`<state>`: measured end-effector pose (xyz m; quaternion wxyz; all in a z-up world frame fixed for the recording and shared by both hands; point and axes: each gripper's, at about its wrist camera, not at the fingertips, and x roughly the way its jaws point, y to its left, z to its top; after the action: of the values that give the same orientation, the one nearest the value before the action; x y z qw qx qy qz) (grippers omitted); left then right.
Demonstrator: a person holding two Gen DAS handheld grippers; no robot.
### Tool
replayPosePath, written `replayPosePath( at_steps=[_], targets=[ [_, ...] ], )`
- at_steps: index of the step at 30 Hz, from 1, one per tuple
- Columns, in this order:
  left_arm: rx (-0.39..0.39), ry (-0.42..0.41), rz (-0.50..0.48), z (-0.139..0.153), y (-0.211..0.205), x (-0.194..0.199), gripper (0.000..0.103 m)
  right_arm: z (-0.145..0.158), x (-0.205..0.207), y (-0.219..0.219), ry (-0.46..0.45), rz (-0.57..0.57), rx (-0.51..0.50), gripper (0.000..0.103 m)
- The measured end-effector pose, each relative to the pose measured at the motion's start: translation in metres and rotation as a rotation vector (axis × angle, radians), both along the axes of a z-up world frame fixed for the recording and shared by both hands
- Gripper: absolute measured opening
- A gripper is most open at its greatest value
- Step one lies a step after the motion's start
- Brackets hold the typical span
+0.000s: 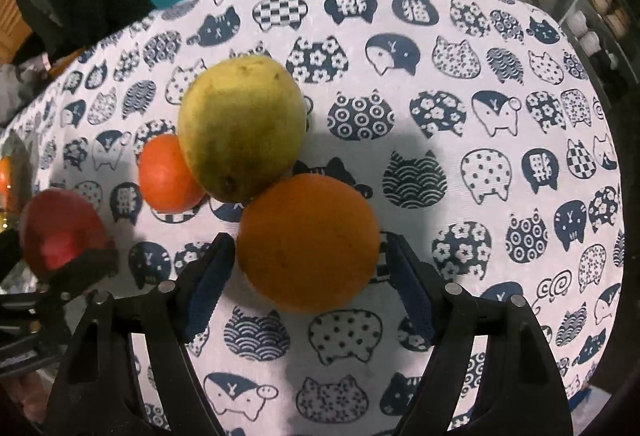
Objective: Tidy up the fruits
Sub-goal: 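Close the left tool on the red apple while the right tool grasps the orange, then lift the red apple and orange and carry both toward the green bowl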
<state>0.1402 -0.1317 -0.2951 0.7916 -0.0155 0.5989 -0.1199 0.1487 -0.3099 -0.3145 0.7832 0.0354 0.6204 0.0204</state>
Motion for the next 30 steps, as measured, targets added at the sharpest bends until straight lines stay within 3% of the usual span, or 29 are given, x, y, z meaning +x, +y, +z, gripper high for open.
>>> replayPosePath(
  at_steps=[3,5,15,30],
  targets=[
    [-0.002,0.000,0.008,0.000,0.006,0.001,0.077,-0.003,0.001,0.000,-0.004,0.001,-0.009,0.078],
    [-0.003,-0.002,0.011,0.001,0.007,0.000,0.077,-0.004,0.002,0.000,-0.008,0.003,-0.015,0.064],
    [-0.003,-0.045,0.011,0.018,0.012,-0.006,0.077,-0.001,-0.011,0.005,-0.039,-0.002,-0.045,0.062],
    [-0.010,-0.161,0.002,0.068,0.019,-0.030,0.077,0.074,-0.044,0.002,-0.210,-0.026,-0.030,0.062]
  ],
)
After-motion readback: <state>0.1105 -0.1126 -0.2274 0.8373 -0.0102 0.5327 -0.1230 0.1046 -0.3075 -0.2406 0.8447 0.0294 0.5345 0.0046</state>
